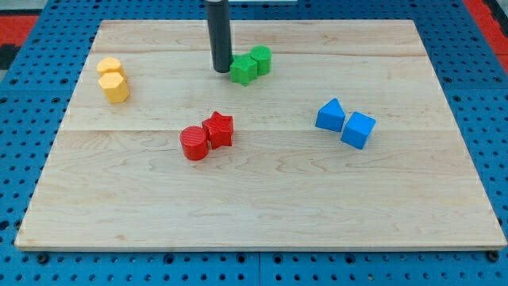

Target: Slightly move the green star to the right

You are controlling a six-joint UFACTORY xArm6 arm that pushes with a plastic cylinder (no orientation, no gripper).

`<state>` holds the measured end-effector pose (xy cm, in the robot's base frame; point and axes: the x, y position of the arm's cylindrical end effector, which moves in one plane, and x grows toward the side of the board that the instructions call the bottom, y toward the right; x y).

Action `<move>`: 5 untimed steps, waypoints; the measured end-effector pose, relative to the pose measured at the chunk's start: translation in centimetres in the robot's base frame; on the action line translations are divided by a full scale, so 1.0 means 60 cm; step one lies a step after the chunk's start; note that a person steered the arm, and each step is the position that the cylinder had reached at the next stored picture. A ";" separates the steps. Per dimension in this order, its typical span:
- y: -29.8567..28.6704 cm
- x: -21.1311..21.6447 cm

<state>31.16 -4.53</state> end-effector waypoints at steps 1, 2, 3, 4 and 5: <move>0.000 0.000; 0.029 -0.002; 0.083 0.010; 0.122 0.065; 0.165 0.067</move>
<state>35.18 5.38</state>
